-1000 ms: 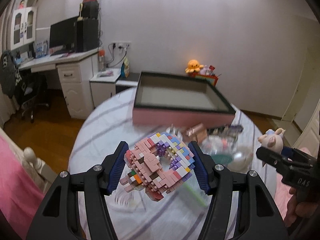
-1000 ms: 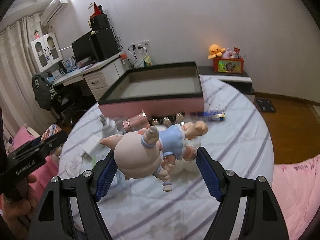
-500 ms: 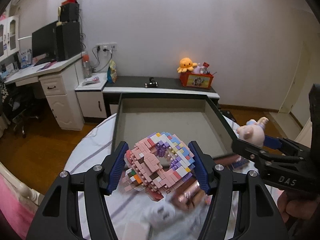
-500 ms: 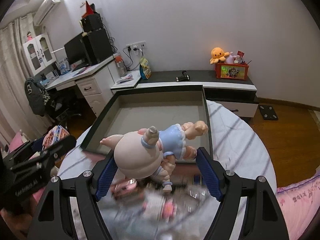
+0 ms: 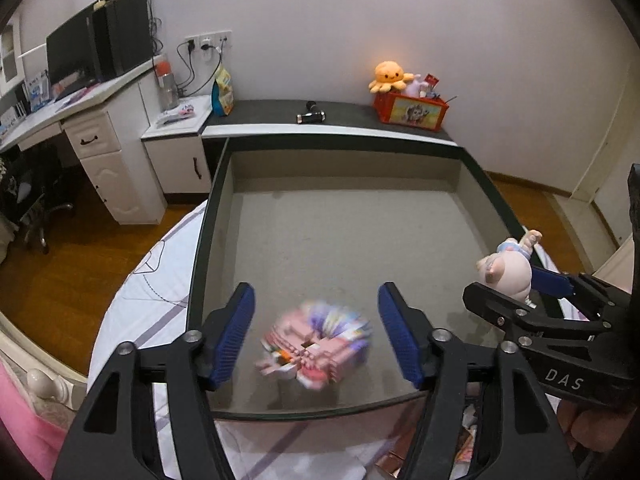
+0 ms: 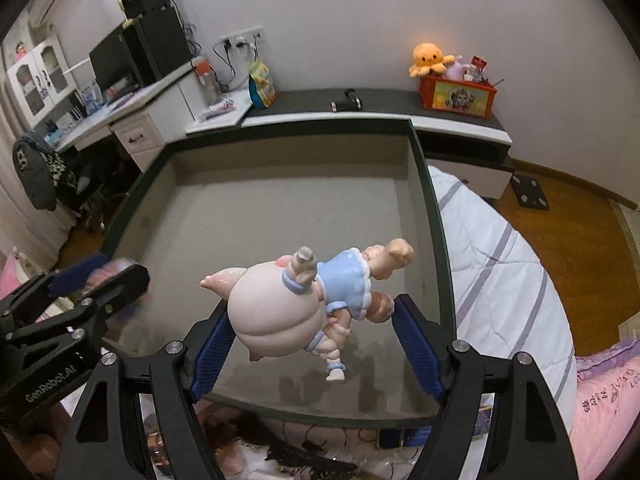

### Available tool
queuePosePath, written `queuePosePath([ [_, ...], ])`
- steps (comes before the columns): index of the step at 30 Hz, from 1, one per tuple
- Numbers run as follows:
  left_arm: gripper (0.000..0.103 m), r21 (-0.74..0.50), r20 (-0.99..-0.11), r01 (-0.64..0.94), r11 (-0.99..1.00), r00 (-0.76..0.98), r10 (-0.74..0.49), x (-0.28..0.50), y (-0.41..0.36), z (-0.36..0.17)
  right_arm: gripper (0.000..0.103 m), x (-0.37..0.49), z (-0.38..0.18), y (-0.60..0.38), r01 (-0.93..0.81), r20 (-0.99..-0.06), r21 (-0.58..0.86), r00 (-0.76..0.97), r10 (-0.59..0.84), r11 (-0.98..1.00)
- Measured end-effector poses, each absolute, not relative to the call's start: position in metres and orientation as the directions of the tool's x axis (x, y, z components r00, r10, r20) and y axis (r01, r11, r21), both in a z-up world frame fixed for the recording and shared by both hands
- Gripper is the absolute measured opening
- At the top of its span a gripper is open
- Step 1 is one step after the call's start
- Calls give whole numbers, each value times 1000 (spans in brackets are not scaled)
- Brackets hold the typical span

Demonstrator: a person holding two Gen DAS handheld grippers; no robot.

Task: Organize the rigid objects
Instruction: 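Carry both items into the pink box and open both grippers, then withdraw both grippers from the box back over the bed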

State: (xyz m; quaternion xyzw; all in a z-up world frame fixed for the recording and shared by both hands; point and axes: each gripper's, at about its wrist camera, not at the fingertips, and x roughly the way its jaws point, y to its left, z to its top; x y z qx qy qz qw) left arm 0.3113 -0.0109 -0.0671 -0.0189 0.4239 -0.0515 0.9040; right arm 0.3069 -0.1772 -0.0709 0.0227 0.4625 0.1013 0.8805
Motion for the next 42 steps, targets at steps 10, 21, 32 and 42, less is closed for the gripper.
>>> queuePosePath([
  [10, 98, -64, -713, 48, 997, 697, -80, 282, -3, -44, 103, 285, -49, -186, -131, -777, 116, 605, 172, 985],
  [21, 102, -84, -632, 67, 994, 767, -105, 187, -12, 0, 103, 215, -5, -193, -154, -686, 146, 696, 212, 977],
  [32, 103, -60, -586, -15, 998, 810, -23, 87, -7, 0, 103, 138, 3, -205, -215, -621, 170, 734, 274, 962],
  [42, 103, -105, -601, -67, 992, 799, -9, 42, 11, -31, 103, 76, -11, -214, -160, -610, 147, 762, 217, 976],
])
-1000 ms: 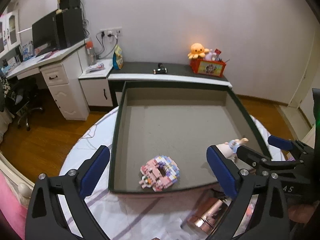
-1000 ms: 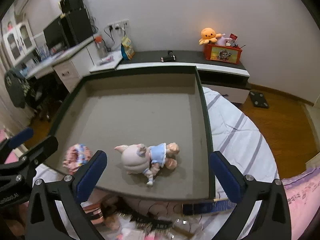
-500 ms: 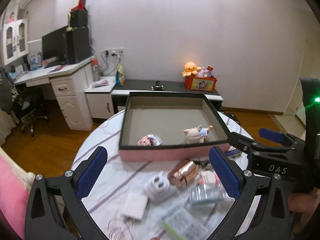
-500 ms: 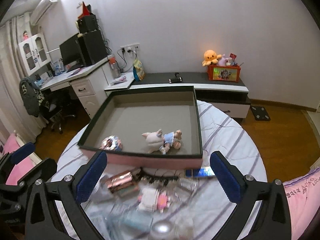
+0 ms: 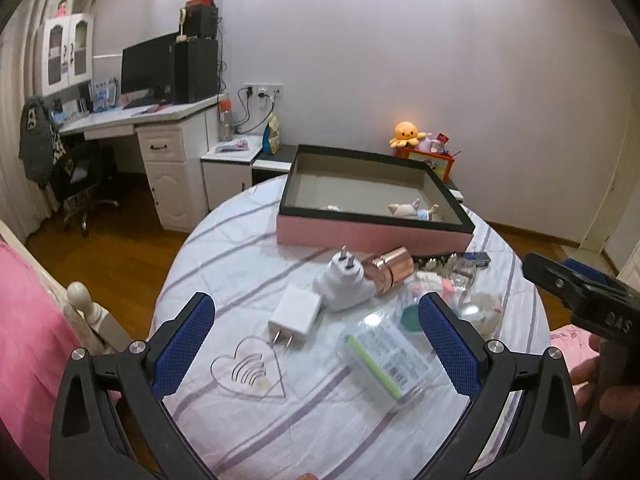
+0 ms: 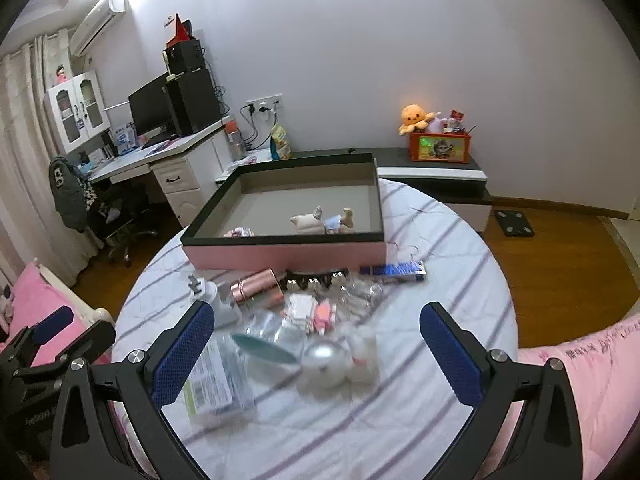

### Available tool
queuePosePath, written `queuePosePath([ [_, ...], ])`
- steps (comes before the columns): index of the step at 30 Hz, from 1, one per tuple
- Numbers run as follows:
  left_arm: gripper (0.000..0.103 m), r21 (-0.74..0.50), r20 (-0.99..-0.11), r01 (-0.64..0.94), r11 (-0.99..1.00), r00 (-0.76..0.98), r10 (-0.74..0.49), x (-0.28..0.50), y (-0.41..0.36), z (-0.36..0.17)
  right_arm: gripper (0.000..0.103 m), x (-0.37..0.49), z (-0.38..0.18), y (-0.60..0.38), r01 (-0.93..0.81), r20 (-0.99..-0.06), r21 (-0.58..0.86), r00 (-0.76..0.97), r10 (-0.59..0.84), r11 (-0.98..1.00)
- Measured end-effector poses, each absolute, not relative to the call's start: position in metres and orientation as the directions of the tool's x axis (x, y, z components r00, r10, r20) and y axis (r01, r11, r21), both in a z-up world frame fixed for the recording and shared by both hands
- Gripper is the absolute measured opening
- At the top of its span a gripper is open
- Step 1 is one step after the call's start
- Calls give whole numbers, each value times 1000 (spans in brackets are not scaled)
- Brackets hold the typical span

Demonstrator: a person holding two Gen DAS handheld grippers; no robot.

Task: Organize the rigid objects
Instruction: 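Withdraw both grippers from the box back over the bed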

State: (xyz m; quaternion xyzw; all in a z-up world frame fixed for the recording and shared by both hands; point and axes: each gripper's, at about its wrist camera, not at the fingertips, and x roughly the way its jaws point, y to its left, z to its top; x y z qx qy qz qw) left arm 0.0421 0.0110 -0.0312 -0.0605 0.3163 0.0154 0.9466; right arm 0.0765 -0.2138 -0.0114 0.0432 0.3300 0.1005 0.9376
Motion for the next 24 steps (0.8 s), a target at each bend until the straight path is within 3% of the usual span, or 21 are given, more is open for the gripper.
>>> queuePosePath([
  [12, 103, -134, -633, -4, 991, 769, -83, 40, 19, -61, 103, 52, -39, -216, -31, -669, 99, 738, 90, 995],
  [24, 103, -103, -678, -51, 993, 734, -33, 64, 35, -83, 103, 75, -65, -221, -11, -729, 87, 681, 71, 996],
])
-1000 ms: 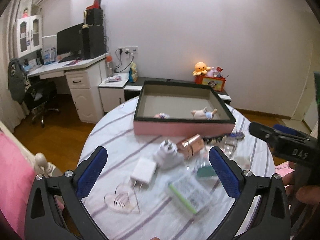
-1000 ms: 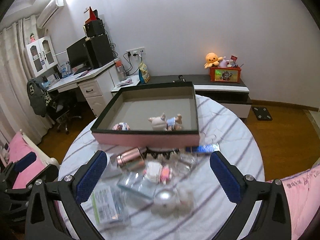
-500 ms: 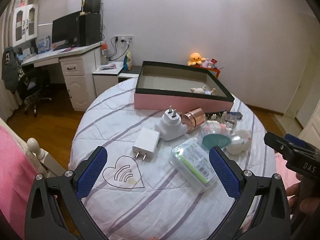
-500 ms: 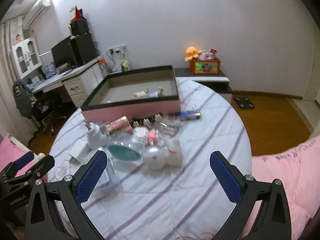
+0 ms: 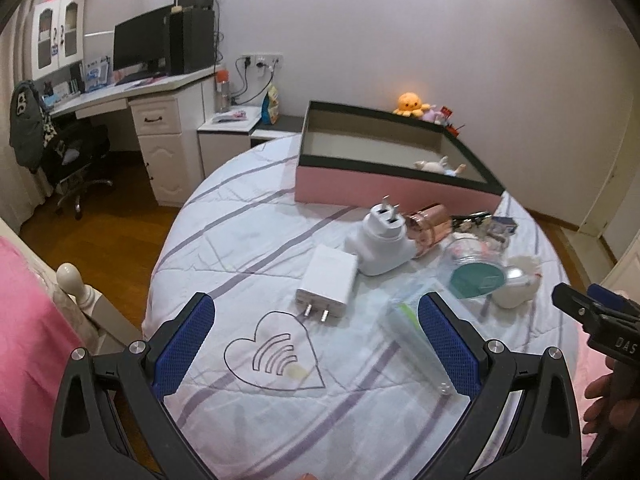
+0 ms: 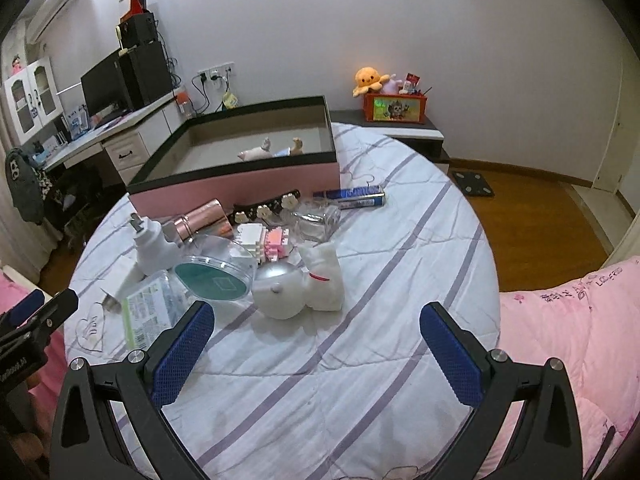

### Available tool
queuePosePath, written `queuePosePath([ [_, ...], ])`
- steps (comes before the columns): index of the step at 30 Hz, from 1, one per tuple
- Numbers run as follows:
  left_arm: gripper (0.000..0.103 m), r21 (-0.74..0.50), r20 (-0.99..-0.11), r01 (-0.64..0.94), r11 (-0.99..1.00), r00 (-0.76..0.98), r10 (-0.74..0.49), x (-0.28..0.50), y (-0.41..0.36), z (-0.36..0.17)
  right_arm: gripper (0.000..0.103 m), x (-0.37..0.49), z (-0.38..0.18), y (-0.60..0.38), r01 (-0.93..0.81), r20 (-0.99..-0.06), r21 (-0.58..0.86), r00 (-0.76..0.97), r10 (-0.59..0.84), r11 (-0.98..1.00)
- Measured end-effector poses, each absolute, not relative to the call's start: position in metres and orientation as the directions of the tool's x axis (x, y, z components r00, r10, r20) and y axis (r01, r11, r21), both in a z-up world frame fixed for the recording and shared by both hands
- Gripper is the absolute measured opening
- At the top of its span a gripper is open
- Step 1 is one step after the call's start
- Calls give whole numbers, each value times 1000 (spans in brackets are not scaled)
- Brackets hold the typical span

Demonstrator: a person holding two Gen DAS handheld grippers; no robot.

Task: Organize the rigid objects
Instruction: 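Withdraw both grippers from the box back over the bed, then grasp the white charger with the left gripper while the right grasps the astronaut figure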

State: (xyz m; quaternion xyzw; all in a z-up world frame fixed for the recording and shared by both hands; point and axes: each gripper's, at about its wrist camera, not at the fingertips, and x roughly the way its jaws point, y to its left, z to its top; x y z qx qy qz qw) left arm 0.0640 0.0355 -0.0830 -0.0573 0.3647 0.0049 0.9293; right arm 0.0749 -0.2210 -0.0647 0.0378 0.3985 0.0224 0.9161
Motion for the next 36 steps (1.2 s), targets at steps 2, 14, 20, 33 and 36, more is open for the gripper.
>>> queuePosePath([
  [2, 103, -95, -691, -52, 994, 722, -28, 71, 37, -89, 103, 79, -69, -222, -8, -735, 88, 675, 70, 996],
  [14, 103, -45, -764, -51, 998, 645, -1, 111, 38, -124, 103, 109, -96, -219, -19, -787, 77, 613, 73, 997],
  [20, 103, -25, -790, -23, 999, 613, -6, 128, 34, -134, 103, 123, -110, -217, -36, -807, 79, 584, 85, 996],
  [33, 80, -36, -795, 3, 999, 606, -31, 143, 32, -138, 103, 146, -124, -211, -76, -806, 65, 583, 97, 995],
  [36, 45, -48, -790, 19, 999, 610, -50, 145, 29, -134, 84, 147, -122, -210, -94, -793, 73, 599, 115, 993],
])
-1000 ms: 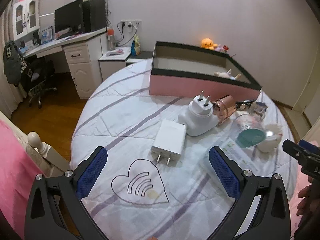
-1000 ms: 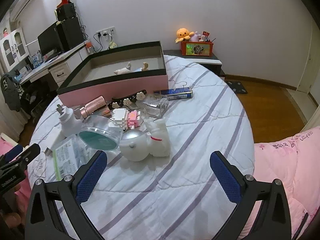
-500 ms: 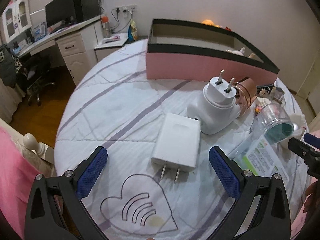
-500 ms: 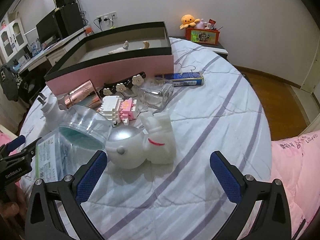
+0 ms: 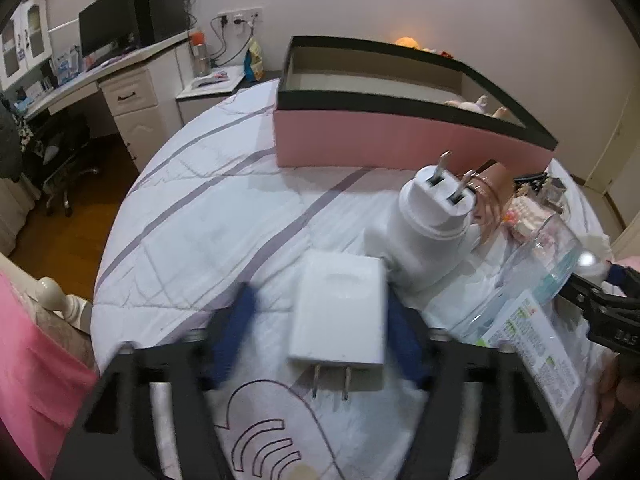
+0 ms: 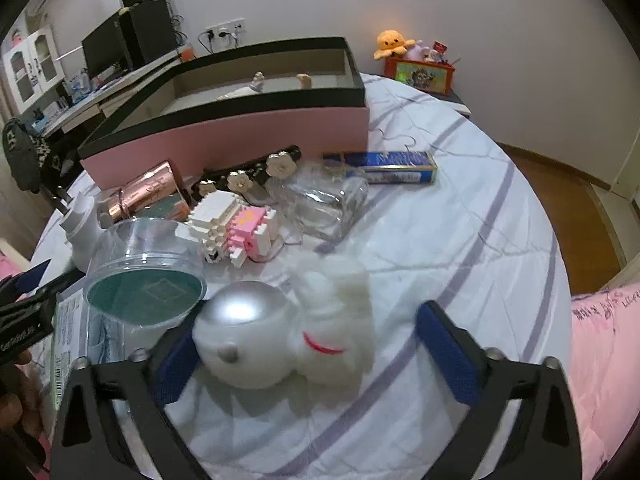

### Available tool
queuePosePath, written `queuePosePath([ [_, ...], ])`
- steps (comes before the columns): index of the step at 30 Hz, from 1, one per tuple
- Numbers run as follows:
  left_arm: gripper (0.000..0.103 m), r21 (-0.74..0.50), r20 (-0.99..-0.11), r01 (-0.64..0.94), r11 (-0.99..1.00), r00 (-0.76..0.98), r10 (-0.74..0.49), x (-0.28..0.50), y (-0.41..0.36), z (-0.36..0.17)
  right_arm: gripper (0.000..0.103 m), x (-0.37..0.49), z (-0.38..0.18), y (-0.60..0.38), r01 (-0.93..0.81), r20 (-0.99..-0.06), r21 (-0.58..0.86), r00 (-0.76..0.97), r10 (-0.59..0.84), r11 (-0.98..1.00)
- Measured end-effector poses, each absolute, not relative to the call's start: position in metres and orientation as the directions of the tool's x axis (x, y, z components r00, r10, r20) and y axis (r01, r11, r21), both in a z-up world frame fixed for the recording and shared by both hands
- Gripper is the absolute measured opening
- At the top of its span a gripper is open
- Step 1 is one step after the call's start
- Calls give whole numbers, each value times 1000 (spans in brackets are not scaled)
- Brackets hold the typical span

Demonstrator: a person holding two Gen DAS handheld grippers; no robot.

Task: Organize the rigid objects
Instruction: 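Grasp the white charger with the left gripper while the right grasps the astronaut figure, then carry charger and astronaut into the pink box and open both grippers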

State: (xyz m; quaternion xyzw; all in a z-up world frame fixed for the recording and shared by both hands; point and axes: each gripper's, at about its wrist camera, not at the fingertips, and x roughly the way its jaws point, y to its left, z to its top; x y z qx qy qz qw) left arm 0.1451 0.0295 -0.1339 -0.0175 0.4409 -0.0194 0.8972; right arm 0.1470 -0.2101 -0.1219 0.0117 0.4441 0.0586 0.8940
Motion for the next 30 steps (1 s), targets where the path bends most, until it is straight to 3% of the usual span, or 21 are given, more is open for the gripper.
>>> queuePosePath([
  [1, 41, -48, -791, 22, 999, 610, -52, 145, 28, -133, 73, 147, -120, -210, -97, -791, 67, 602, 112, 993],
  [2, 41, -47, -790, 24, 999, 611, -52, 144, 27, -133, 72, 146, -119, -210, -99, -790, 63, 603, 110, 993],
  [16, 41, -75, -770, 24, 997, 633, -73, 128, 35, -118, 71, 132, -101, -226, -87, -768, 121, 623, 148, 989],
  [30, 41, -107, -688, 62, 992, 716, -119, 139, 38, -58, 71, 160, -28, -209, -203, -668, 121, 707, 231, 972],
])
